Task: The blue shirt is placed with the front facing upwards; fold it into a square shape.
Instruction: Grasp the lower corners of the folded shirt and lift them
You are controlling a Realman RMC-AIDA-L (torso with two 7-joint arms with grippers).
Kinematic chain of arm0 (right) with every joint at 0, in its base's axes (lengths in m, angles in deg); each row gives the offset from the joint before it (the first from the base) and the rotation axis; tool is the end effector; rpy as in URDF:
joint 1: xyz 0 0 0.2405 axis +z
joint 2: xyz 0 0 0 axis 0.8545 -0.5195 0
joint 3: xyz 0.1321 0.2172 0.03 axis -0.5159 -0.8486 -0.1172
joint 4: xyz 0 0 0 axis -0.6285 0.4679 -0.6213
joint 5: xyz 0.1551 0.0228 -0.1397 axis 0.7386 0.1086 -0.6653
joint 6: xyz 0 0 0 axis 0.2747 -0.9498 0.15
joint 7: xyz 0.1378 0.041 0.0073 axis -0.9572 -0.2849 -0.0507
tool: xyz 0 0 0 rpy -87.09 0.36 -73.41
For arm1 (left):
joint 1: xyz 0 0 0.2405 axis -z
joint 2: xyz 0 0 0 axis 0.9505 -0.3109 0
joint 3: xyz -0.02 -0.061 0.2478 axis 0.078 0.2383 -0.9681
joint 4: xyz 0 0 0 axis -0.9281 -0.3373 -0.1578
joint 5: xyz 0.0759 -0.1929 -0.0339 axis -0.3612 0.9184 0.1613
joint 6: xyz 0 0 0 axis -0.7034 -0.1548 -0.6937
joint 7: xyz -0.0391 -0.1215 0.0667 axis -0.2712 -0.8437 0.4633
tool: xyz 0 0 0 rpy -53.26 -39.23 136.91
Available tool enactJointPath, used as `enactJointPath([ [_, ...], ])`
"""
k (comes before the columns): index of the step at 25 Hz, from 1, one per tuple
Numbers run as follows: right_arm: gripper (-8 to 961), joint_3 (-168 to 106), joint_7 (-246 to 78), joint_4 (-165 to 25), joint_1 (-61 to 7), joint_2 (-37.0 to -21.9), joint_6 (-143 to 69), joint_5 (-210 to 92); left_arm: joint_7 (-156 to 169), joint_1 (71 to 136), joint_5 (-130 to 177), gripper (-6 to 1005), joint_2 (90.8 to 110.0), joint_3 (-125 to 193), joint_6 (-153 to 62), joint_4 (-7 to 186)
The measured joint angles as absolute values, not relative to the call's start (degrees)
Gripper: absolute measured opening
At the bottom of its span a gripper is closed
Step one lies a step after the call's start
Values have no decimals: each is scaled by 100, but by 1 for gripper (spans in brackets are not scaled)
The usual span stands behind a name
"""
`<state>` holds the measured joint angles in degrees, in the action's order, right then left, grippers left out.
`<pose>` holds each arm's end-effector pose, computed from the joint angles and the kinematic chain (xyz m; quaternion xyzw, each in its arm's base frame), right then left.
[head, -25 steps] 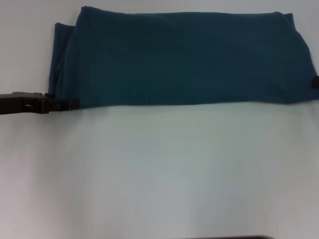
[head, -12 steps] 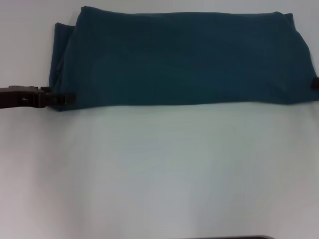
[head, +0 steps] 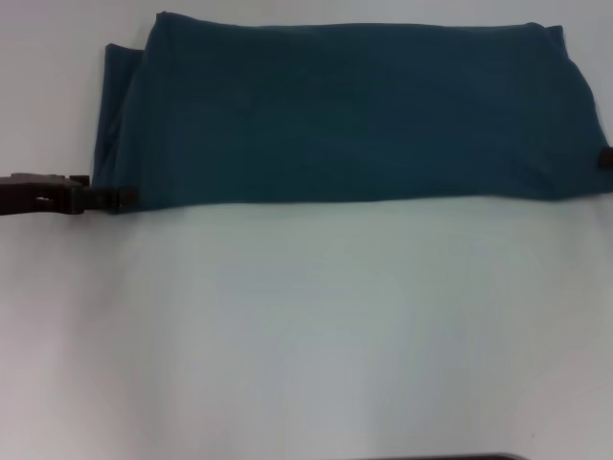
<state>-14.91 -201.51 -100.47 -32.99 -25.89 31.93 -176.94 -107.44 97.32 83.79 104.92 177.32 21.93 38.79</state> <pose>0.3853 0.3162 0.0820 -0.7213 0.6241 0.1743 0.2447 -0.3254 0.3343 0.0233 -0.8453 -0.4772 -0.0895 0.2231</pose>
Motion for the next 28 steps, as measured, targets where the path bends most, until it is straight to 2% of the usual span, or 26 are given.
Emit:
enactJointPath([
  [28, 8, -1491, -20176, -10065, -3292, -2579, 3193, -17690, -10701, 9877, 8315, 932, 10486, 17728, 2547, 3831],
])
